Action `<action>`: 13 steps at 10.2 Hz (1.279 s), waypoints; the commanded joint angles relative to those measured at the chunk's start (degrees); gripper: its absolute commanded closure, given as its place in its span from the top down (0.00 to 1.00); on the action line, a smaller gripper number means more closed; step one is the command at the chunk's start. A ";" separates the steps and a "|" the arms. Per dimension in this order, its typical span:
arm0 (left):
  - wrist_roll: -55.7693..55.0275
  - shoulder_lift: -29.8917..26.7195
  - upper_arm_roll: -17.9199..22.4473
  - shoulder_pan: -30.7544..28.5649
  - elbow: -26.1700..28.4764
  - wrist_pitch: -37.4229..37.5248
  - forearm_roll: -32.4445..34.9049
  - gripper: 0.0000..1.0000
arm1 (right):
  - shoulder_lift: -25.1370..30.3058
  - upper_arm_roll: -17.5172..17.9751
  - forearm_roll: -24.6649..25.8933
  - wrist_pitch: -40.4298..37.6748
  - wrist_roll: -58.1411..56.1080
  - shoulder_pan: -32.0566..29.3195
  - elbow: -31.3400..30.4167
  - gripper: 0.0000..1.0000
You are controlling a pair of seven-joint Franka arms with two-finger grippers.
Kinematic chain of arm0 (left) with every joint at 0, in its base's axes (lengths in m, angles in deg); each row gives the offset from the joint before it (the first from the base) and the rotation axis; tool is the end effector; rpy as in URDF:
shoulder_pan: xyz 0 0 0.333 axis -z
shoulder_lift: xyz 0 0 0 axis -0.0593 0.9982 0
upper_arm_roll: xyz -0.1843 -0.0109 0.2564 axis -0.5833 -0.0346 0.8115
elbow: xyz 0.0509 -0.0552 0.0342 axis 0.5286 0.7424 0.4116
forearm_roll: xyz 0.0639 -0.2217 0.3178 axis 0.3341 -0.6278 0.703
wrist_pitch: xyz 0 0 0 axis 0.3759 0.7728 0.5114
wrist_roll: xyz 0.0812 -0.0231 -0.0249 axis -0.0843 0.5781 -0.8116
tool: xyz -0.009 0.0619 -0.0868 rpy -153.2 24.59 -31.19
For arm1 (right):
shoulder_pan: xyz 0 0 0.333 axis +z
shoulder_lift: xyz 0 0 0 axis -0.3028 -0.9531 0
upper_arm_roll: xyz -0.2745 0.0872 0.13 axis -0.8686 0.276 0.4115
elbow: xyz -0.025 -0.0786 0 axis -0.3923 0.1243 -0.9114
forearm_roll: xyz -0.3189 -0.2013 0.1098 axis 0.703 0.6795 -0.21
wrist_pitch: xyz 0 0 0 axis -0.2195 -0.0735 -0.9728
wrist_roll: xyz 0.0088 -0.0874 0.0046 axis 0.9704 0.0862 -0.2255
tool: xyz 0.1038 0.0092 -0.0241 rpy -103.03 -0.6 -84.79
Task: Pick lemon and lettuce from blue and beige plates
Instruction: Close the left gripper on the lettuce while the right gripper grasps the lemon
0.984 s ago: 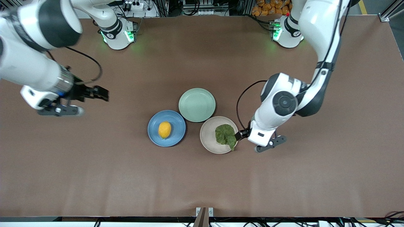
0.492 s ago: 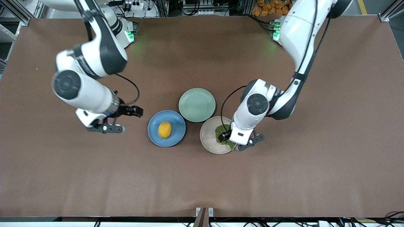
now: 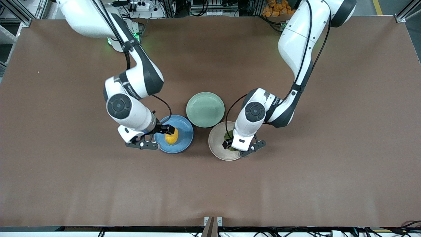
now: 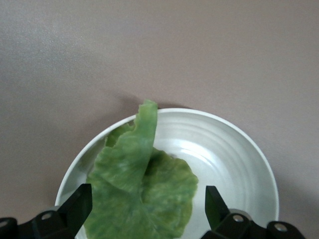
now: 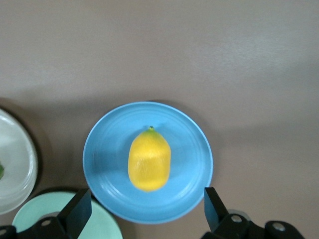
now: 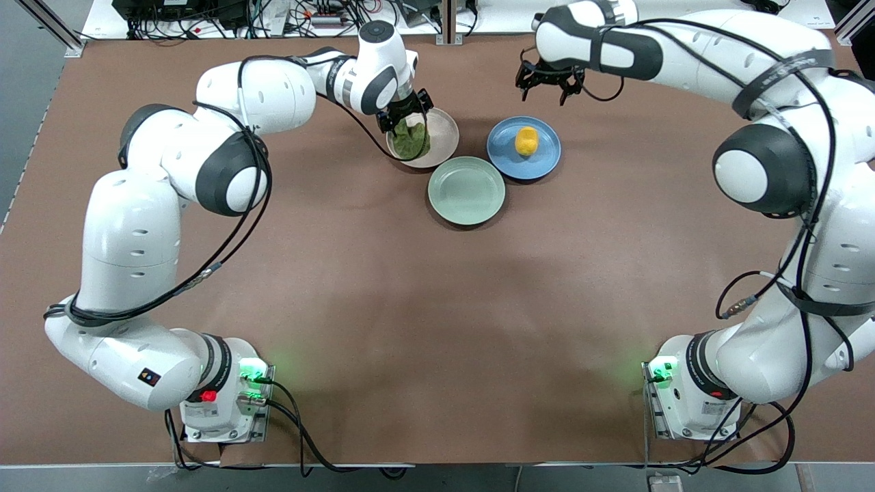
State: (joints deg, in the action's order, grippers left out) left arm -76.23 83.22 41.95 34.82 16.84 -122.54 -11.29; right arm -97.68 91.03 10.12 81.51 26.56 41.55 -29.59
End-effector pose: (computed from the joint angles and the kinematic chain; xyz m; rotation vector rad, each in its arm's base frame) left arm 0.6107 -0.4075 0.2029 2.9301 0.7032 0.0885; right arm 0.6284 0.2957 0.3219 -3.0649 0.1852 0.0976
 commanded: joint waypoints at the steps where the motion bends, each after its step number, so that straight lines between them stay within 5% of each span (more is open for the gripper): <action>1: -1.55 1.58 0.46 0.48 -1.34 -1.20 1.39 1.00 | -1.15 0.09 -0.07 5.35 1.04 0.59 -2.68 1.00; 4: -1.46 2.81 0.46 0.83 -1.34 -1.29 1.39 1.00 | -3.96 0.00 0.19 14.17 0.95 1.55 -6.49 1.00; 5: -0.77 3.07 0.81 0.92 -1.34 -1.73 2.26 0.90 | -4.40 0.00 0.45 14.26 1.65 1.65 -6.40 1.00; 6: -1.46 3.07 0.81 0.92 -1.34 -2.43 3.31 0.17 | -5.10 0.00 0.63 15.13 2.52 2.08 -6.49 1.00; 7: -1.46 3.07 0.81 1.00 -1.25 -2.43 3.41 0.00 | -6.06 0.00 0.72 16.45 3.58 2.52 -6.49 1.00; 8: -1.46 2.99 0.81 1.26 -1.25 -2.43 3.49 0.00 | -6.51 0.00 1.24 16.72 3.85 2.88 -6.49 1.00; 11: -1.55 2.29 0.81 1.27 -1.25 -2.43 3.49 0.00 | -6.87 0.00 2.38 16.55 3.85 2.70 -6.49 0.48; 13: -1.64 0.71 0.81 1.18 -1.25 -2.08 3.32 0.00 | -6.87 0.00 2.47 16.29 3.50 2.53 -6.40 0.30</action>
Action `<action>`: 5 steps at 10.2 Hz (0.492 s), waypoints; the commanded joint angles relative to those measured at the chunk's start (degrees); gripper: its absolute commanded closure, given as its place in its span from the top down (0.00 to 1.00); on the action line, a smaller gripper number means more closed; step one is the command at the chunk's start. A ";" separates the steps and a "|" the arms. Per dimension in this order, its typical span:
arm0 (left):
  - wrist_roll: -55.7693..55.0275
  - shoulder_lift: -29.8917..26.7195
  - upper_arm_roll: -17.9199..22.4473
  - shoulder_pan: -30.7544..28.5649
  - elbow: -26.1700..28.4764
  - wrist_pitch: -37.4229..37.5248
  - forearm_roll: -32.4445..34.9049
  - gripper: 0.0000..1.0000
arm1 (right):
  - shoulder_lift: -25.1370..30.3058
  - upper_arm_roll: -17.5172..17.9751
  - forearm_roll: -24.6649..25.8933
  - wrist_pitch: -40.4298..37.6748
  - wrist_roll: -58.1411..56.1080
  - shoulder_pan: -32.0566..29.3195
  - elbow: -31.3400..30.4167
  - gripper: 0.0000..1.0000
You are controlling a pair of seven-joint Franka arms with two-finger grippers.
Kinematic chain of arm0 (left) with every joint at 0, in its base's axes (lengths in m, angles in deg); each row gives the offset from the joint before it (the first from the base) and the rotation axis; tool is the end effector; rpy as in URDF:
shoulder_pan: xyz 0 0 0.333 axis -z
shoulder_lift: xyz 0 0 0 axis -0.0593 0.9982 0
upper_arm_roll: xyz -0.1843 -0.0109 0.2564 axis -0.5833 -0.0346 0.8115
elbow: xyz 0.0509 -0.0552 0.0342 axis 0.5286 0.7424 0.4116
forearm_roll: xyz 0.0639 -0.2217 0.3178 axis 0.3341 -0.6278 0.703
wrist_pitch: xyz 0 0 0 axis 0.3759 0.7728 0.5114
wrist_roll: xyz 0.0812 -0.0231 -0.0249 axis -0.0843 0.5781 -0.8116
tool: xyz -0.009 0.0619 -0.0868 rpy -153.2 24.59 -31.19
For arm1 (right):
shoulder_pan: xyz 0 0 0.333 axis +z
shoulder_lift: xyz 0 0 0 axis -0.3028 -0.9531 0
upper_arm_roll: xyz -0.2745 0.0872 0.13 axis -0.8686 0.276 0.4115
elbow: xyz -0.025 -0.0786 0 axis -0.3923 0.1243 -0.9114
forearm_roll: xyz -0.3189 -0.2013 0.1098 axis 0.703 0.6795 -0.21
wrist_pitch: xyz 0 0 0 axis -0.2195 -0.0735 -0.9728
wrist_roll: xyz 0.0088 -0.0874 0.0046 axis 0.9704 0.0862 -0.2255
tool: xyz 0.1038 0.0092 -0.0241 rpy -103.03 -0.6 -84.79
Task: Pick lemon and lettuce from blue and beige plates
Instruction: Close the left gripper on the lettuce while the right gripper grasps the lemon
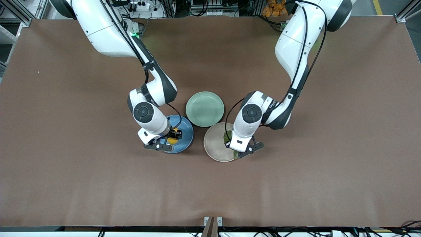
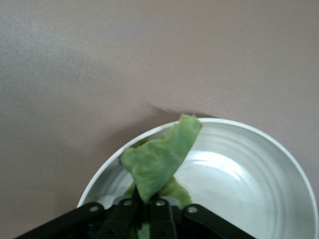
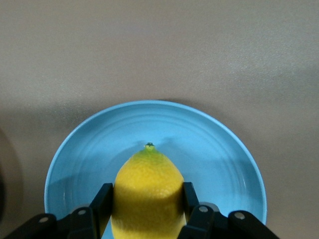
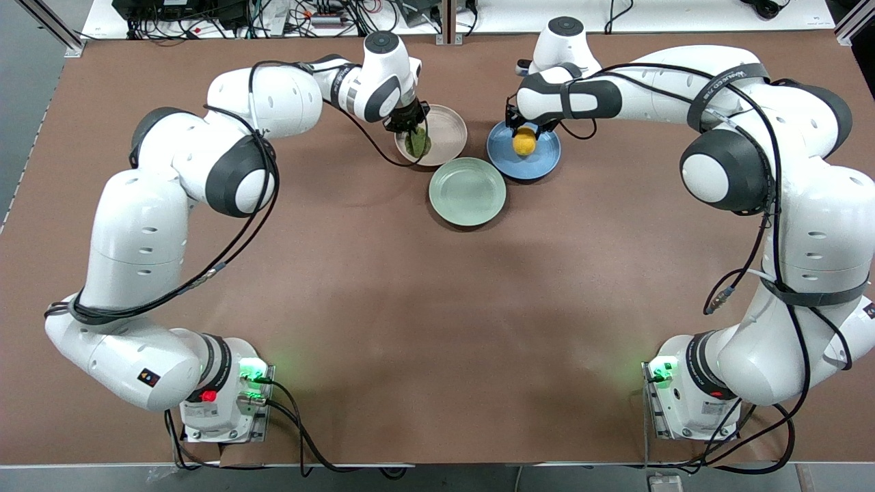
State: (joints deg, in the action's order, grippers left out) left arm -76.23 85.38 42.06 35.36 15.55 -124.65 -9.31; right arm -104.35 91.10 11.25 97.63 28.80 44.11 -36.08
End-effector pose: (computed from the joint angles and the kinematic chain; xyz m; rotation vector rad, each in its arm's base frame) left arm 0.6116 -0.4146 0.1889 2.9394 0.6572 0.1375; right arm 0.6080 0.3171 0.2159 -3.0666 0.1853 0.0133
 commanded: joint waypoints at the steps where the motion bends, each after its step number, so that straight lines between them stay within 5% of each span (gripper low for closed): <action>1: -1.73 -2.25 0.70 0.38 0.04 0.37 1.33 0.00 | -0.11 -0.06 1.34 0.08 1.17 -0.11 0.09 0.27; 5: -1.73 -6.64 1.23 -0.41 0.04 4.76 1.33 0.00 | 1.64 0.02 1.17 -3.69 1.16 -0.99 0.97 0.22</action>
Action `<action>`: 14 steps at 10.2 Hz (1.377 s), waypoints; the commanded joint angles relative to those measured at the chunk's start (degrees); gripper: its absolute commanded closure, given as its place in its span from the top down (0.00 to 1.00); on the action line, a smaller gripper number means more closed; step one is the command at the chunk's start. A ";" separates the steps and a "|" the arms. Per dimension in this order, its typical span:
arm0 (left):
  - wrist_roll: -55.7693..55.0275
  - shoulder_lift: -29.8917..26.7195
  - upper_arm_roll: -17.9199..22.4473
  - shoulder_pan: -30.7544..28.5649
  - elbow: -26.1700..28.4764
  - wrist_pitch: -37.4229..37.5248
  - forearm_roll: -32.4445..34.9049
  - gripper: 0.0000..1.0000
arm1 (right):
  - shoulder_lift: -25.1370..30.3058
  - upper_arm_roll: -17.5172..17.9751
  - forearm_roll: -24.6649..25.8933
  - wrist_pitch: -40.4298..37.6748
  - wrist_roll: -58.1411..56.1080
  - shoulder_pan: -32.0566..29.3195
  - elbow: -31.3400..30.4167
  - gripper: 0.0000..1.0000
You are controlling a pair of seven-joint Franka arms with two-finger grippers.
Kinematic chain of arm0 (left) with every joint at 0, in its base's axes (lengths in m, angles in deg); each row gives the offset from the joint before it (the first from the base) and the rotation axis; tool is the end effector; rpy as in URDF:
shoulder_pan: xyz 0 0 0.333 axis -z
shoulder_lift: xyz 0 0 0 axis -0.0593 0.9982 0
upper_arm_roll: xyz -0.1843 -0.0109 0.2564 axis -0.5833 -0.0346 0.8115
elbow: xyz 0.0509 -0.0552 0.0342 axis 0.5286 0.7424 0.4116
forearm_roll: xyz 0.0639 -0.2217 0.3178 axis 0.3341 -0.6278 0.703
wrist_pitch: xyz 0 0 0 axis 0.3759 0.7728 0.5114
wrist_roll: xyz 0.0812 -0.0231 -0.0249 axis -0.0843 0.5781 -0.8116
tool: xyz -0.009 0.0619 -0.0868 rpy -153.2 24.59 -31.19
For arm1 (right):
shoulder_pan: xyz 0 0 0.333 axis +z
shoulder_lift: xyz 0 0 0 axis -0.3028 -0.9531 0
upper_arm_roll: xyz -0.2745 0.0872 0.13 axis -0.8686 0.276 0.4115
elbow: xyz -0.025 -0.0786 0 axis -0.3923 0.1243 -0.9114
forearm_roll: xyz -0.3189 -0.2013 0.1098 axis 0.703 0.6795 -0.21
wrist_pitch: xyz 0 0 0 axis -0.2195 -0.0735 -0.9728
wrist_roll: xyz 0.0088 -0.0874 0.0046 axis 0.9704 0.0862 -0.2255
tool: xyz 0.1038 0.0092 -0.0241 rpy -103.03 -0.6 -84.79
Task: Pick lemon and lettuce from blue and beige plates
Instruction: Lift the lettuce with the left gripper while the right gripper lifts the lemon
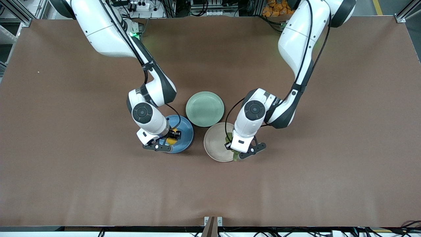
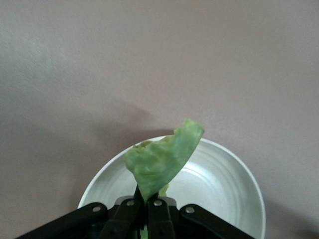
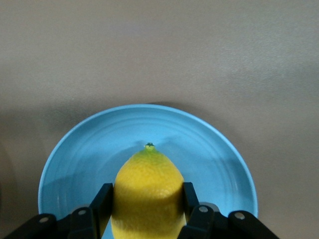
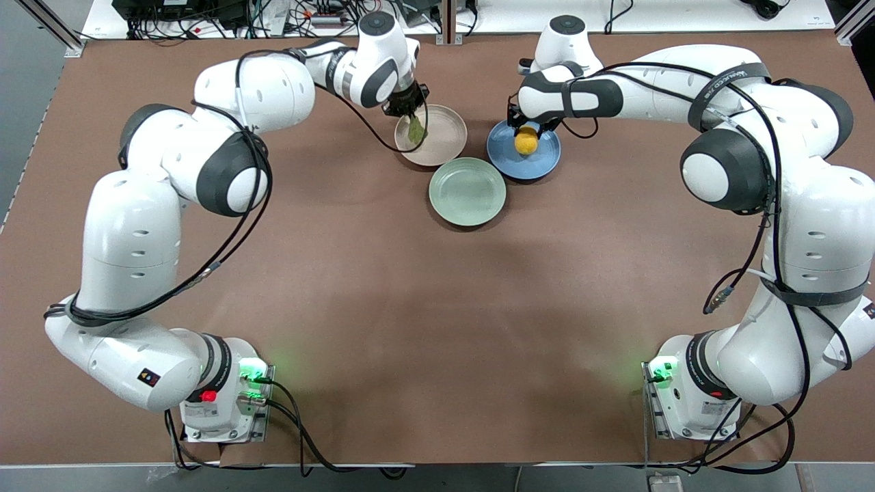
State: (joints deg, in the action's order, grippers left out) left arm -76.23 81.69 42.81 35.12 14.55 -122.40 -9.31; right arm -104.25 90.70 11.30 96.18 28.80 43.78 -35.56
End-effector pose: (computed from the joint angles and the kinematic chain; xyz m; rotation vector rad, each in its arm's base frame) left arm 0.6252 -0.4101 0.2403 2.9116 0.6688 0.1947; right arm 0.6120 0.3102 0.2186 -3.0761 0.2006 0.0292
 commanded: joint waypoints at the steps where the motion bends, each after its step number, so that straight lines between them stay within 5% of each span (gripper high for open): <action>1: -1.55 -4.00 1.10 -1.13 1.04 3.39 1.42 0.00 | 2.42 0.43 1.03 -3.12 1.17 -1.19 0.54 0.22; 7: 10.64 -8.40 1.10 -11.84 1.13 13.32 1.68 0.00 | 12.79 0.34 0.33 -17.70 -12.31 -11.10 0.80 0.22; 13: 27.60 -8.31 0.93 -21.33 1.30 15.36 1.34 0.00 | 19.55 -3.26 1.73 -19.65 -29.13 -19.29 -5.24 0.22; 14: 29.02 -8.31 0.93 -22.31 1.39 15.36 1.07 0.77 | 21.22 -3.27 4.69 -19.65 -31.59 -21.04 -6.83 0.22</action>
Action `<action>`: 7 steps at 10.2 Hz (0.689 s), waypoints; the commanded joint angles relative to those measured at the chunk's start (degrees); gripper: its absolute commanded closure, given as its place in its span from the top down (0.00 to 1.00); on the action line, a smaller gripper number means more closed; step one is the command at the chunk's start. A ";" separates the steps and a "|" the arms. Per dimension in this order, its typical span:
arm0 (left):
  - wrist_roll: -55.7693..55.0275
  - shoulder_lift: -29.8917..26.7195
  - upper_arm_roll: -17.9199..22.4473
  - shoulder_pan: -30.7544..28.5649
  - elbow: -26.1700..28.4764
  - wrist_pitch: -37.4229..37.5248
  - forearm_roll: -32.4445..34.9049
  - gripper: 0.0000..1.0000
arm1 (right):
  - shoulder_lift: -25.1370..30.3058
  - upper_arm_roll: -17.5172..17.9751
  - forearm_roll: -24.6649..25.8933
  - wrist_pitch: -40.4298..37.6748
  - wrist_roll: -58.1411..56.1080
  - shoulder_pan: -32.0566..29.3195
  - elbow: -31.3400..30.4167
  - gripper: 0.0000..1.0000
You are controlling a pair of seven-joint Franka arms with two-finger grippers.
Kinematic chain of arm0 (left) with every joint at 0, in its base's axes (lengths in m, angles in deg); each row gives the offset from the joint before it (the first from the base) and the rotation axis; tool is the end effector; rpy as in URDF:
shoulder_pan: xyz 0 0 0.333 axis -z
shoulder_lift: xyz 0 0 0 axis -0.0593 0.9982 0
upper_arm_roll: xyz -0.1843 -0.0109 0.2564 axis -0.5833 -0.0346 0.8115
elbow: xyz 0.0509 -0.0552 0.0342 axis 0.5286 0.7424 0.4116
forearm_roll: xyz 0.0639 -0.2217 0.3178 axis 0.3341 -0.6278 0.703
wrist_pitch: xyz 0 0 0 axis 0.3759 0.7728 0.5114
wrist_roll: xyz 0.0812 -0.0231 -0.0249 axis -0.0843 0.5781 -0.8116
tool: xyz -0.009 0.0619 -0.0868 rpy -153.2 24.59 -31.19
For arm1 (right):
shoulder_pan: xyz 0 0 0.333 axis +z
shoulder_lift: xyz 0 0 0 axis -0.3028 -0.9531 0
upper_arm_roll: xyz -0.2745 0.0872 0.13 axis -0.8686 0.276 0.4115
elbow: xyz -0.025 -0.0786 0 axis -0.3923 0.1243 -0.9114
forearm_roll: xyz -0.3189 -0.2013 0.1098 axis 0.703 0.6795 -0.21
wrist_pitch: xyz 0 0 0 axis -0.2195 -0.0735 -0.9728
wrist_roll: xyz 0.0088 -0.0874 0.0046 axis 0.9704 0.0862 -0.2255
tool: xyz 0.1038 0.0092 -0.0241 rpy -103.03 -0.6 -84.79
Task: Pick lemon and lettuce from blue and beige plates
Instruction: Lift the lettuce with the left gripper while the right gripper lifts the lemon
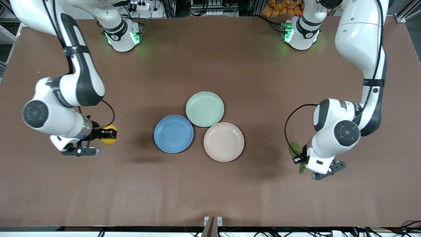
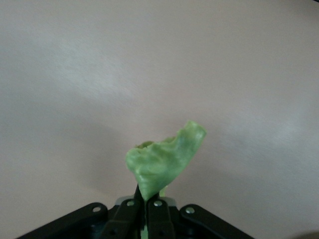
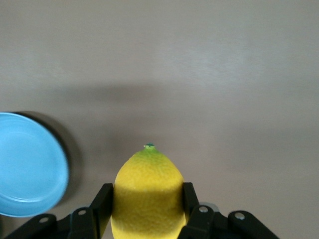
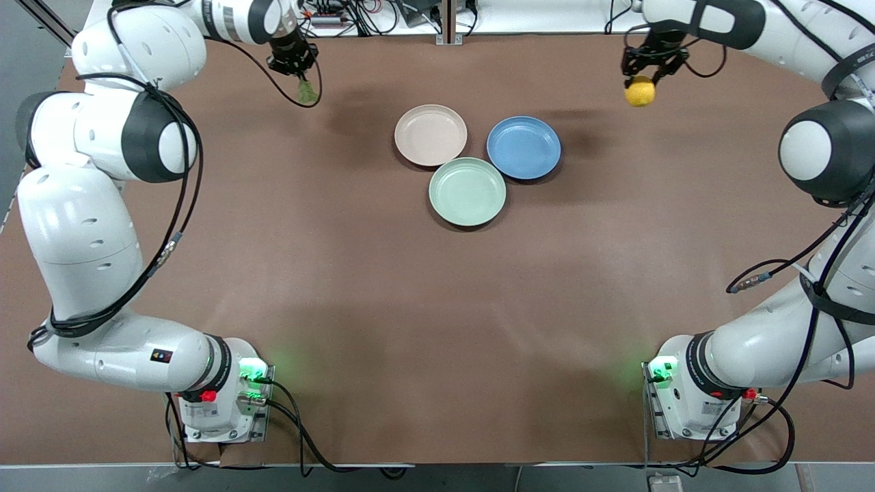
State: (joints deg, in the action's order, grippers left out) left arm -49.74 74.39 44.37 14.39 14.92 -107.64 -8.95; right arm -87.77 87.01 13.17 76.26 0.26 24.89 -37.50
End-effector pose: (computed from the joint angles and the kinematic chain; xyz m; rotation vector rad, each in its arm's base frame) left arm 0.7154 -0.1421 0.3053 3.0833 0.5725 0.0986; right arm 0.6478 0.0542 0.3678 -3.1271 -0.0190 0.1283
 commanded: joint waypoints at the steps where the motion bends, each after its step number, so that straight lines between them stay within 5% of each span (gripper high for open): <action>1: 3.77 -0.94 -0.72 -1.94 1.54 0.60 0.71 1.00 | 6.15 0.42 3.98 0.27 -5.16 -3.74 -6.65 0.22; 4: 3.87 -3.56 -0.72 -2.12 5.57 0.68 0.71 1.00 | 8.18 0.15 4.17 2.45 -5.45 -6.56 -12.35 0.22; 7: 3.87 -11.45 -0.90 -2.64 14.97 0.60 0.45 1.00 | 8.71 0.15 4.17 14.03 -5.45 -8.15 -21.93 0.22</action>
State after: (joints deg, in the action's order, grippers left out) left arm -46.79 70.04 43.95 12.40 22.16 -107.39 -8.95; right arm -81.83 86.42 16.26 85.44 -5.04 18.00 -53.04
